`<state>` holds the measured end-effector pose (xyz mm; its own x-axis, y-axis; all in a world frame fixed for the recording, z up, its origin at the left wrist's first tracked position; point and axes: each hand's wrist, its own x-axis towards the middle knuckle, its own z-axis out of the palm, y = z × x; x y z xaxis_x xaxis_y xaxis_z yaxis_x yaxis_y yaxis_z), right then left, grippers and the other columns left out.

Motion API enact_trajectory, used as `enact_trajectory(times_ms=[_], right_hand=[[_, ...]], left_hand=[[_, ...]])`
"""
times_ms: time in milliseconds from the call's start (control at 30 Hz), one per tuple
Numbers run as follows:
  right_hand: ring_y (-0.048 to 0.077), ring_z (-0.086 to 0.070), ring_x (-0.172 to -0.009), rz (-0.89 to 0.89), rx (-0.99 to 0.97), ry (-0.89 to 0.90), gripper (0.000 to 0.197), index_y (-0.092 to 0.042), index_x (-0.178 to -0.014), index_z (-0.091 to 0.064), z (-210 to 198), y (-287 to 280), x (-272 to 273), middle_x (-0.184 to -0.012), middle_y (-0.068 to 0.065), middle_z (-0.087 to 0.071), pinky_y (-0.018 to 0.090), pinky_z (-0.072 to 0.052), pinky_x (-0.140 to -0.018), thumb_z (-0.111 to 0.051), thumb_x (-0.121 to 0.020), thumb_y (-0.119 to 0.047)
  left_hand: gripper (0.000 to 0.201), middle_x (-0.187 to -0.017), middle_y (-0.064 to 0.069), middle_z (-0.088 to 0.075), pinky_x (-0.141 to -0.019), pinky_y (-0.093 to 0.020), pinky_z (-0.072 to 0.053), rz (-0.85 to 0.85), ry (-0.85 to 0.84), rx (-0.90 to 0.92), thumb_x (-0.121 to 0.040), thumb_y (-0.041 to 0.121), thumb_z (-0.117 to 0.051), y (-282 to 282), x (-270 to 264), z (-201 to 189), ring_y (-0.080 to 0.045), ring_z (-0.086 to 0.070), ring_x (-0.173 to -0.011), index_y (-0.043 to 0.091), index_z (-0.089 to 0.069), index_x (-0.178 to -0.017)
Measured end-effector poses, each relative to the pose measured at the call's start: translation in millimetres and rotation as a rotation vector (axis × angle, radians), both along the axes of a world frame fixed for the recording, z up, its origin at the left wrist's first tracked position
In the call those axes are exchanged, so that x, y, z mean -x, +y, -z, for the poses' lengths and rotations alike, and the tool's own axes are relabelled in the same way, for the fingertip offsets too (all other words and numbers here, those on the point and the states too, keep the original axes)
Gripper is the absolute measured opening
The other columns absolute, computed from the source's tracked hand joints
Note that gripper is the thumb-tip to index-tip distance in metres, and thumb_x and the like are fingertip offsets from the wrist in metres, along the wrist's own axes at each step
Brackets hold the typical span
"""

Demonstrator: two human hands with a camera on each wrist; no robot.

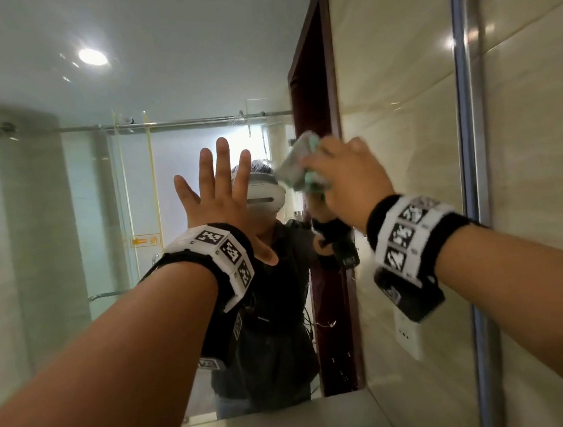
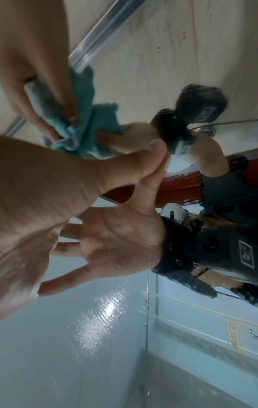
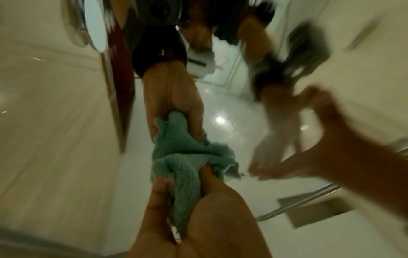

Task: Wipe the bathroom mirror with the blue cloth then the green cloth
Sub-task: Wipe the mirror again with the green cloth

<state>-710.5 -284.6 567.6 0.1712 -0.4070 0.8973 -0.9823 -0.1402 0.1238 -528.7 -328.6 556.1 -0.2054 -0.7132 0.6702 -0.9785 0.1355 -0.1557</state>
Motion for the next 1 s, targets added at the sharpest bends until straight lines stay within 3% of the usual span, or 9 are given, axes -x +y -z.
enact_trajectory(times_ms=[133,233,367,533,633,700,800,900,1000], right_hand=[[0.026,-0.045,-0.102,-0.084,-0.105,0.245,0.048,-0.032,-0.117,-0.059,42.6,15.5,6.0,-0.119,-0.006,-0.053,0.034,-0.045,-0.076,-0.071,-0.077,-0.009],[0.020,-0.041,-0.101,0.045,-0.026,-0.062,0.036,-0.030,-0.118,-0.056,2.0,12.5,36.3,-0.119,-0.003,-0.049,0.033,-0.039,-0.088,-0.056,-0.086,-0.014],[0.031,-0.050,-0.100,0.113,0.125,-0.338,0.030,-0.026,-0.116,-0.059,-26.4,9.6,59.4,-0.113,0.004,-0.049,0.031,-0.039,-0.081,-0.054,-0.087,-0.016],[0.024,-0.034,-0.124,-0.056,-0.082,-0.269,0.053,-0.030,-0.137,-0.041,38.3,18.1,23.6,-0.142,-0.003,-0.035,0.035,-0.026,-0.106,-0.054,-0.086,-0.021],[0.028,-0.041,-0.119,-0.178,-0.109,-0.069,0.058,-0.027,-0.137,-0.044,72.0,18.7,24.8,-0.144,0.002,-0.038,0.034,-0.032,-0.104,-0.058,-0.083,-0.009],[0.020,-0.046,-0.105,-0.250,-0.128,-0.044,0.053,-0.025,-0.131,-0.052,69.8,23.9,32.3,-0.138,0.005,-0.046,0.025,-0.034,-0.096,-0.059,-0.083,-0.005],[0.000,-0.039,-0.086,-0.257,-0.147,-0.142,0.043,-0.031,-0.130,-0.051,44.2,29.3,42.8,-0.135,0.002,-0.044,0.000,-0.028,-0.084,-0.042,-0.088,-0.028],[0.022,-0.040,-0.107,-0.143,0.049,-0.344,0.041,-0.030,-0.127,-0.054,20.4,20.2,51.6,-0.129,0.004,-0.043,0.024,-0.034,-0.102,-0.037,-0.091,-0.021],[0.033,-0.036,-0.110,-0.073,0.045,-0.397,0.045,-0.028,-0.129,-0.054,24.1,13.8,41.1,-0.128,0.011,-0.043,0.037,-0.034,-0.099,-0.043,-0.090,-0.008]], left_hand=[[0.160,-0.140,-0.011,0.048,-0.111,-0.064,0.000,0.002,0.010,0.007,-0.038,0.084,-0.067,2.8,0.8,0.8,-0.033,0.036,-0.135,0.021,0.044,-0.132],[0.160,-0.140,-0.010,0.048,-0.111,-0.063,0.001,0.005,0.012,0.005,-0.037,0.084,-0.069,2.2,0.7,-0.3,-0.033,0.035,-0.135,0.022,0.043,-0.133],[0.160,-0.140,-0.009,0.049,-0.111,-0.063,0.003,0.010,0.016,0.001,-0.037,0.083,-0.069,1.5,0.1,-0.6,-0.032,0.036,-0.135,0.023,0.043,-0.133],[0.160,-0.140,-0.010,0.048,-0.111,-0.062,0.005,0.009,0.019,0.002,-0.037,0.082,-0.071,3.8,0.9,-1.7,-0.033,0.034,-0.135,0.022,0.042,-0.135],[0.157,-0.142,-0.013,0.046,-0.108,-0.061,0.008,0.006,0.031,0.008,-0.043,0.078,-0.072,8.7,5.5,2.9,-0.034,0.032,-0.136,0.021,0.042,-0.135],[0.154,-0.142,-0.014,0.046,-0.107,-0.063,0.009,0.026,0.020,0.012,-0.048,0.076,-0.073,12.0,10.0,12.1,-0.035,0.033,-0.136,0.022,0.043,-0.134],[0.151,-0.141,-0.014,0.047,-0.106,-0.064,0.010,0.076,-0.049,0.018,-0.050,0.076,-0.071,16.0,19.0,27.8,-0.036,0.035,-0.134,0.025,0.047,-0.129],[0.150,-0.143,-0.014,0.045,-0.108,-0.065,0.008,0.085,-0.085,-0.009,-0.050,0.075,-0.072,13.3,26.6,35.7,-0.036,0.034,-0.135,0.026,0.042,-0.134],[0.154,-0.143,-0.013,0.045,-0.109,-0.066,0.003,0.093,-0.070,-0.038,-0.047,0.073,-0.075,8.2,29.3,37.0,-0.036,0.035,-0.135,0.026,0.044,-0.132]])
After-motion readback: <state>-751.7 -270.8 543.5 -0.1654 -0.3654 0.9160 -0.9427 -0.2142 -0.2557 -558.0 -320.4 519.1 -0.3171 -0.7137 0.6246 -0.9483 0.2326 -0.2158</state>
